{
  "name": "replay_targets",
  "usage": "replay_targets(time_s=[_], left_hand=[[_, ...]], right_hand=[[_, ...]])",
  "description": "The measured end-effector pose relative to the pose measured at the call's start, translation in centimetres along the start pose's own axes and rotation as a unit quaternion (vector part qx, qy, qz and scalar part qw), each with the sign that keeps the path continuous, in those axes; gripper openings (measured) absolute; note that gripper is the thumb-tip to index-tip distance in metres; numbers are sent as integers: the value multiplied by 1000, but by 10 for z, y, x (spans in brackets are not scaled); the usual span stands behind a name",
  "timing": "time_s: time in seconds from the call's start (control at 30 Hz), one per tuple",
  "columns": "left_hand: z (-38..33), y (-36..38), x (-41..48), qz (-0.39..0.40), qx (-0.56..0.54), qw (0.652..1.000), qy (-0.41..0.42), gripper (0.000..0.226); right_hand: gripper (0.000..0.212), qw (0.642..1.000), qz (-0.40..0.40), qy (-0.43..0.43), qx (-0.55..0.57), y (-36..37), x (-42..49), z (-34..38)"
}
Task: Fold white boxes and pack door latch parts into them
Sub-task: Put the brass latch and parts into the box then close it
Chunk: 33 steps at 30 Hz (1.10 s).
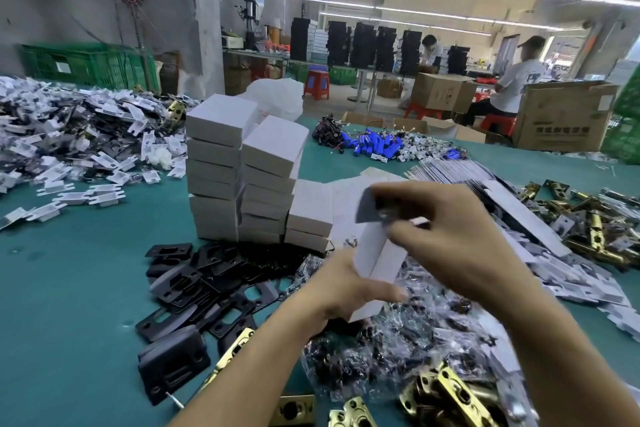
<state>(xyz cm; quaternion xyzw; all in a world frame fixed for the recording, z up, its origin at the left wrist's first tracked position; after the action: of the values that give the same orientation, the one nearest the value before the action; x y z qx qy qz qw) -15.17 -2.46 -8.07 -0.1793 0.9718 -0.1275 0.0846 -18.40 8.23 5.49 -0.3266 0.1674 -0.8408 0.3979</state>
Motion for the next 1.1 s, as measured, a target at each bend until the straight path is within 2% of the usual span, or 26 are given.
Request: replay_targets(time_s=[0.07, 0.13, 0.2, 0.37, 0.43, 0.53, 0.67, 0.83, 0.97, 1.1], left_hand=[[0, -3, 0, -7, -10, 1000, 12, 46], [-1, -6, 0, -24, -27, 999, 19, 52], [-1, -9, 1, -32, -45, 998, 26, 49], [-3, -14, 0, -27, -33, 996, 72, 40], [-5, -12, -1, -11, -8, 996, 93, 36], [-5, -6, -5, 29, 28, 993, 107, 44], [-9, 0, -10, 72, 42, 988, 127, 49], [-14, 5, -13, 78, 73, 982, 156, 53], [-20, 6, -12, 38, 106, 976, 188, 45], [-23, 3, -9, -4, 103, 971, 216, 56]], right_hand=[[56, 1000, -4, 12, 20, -12, -19, -9], [50, 997, -51, 21, 58, -24, -31, -23], [39, 991, -113, 16, 69, -36, -35, -34], [60, 984, -152, -8, 94, -49, -33, -42], [53, 982, -168, -47, 74, -53, -33, -39], [39, 977, -181, -116, 11, -54, -35, -27], [23, 966, -197, -149, -78, -54, -37, -23], [22, 968, -174, -158, -91, -50, -36, -20], [17, 974, -134, -179, -32, -48, -37, -12], [17, 974, -120, -186, -54, -48, -37, -10]])
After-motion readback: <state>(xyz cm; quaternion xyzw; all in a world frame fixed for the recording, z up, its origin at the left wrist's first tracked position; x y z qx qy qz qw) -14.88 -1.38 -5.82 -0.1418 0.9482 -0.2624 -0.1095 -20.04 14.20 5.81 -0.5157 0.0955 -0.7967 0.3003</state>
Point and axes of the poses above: each hand's wrist, its own x-axis towards the middle knuckle, its own y-axis out of the palm, z = x × y, the point moved 5 cm from there along x, towards the middle knuckle, and after that the axes turned 9 degrees about x, right-handed, at the moved point
